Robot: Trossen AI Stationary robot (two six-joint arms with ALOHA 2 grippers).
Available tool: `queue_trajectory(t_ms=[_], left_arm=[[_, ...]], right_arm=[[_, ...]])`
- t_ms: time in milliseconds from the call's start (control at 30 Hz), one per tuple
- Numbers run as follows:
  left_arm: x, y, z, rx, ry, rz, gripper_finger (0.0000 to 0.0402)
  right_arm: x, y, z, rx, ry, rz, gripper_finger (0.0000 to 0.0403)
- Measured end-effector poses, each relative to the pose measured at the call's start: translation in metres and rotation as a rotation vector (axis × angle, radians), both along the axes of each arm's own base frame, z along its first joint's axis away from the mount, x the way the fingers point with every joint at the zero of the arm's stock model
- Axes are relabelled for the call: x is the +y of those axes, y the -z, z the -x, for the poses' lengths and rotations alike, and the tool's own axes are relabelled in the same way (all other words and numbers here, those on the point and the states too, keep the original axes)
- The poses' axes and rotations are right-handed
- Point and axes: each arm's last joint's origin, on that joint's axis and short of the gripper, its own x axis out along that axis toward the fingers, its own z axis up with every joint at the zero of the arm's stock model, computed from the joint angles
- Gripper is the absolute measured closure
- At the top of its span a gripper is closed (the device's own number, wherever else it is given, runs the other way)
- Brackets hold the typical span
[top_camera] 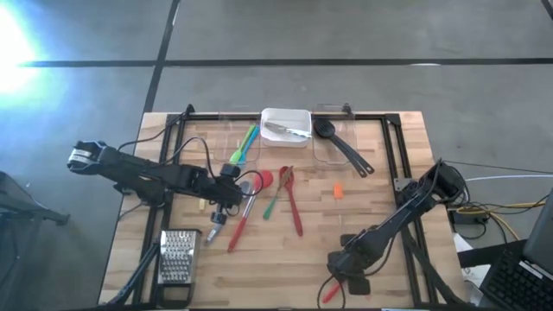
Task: Pick & Place Kitchen Items
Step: Put the red spatula into the left transparent bin
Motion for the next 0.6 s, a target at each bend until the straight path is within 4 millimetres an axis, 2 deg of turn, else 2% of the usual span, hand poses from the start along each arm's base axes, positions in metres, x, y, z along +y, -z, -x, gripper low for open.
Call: queue_trajectory(t_ms=[233, 600], left_arm=[[0.002, -0.001, -0.001, -0.013, -0.028, -0.064, 0.0359], [0.002, -0.001, -0.001, -0.012, -0.029, -0.063, 0.0361]], right_arm=[[0.004, -0.007, -0.001, -0.006, -0.048, 0.0, 0.0266], [0.005, 0.01, 0.003, 0.016, -0.169, 0.05, 0.0271]])
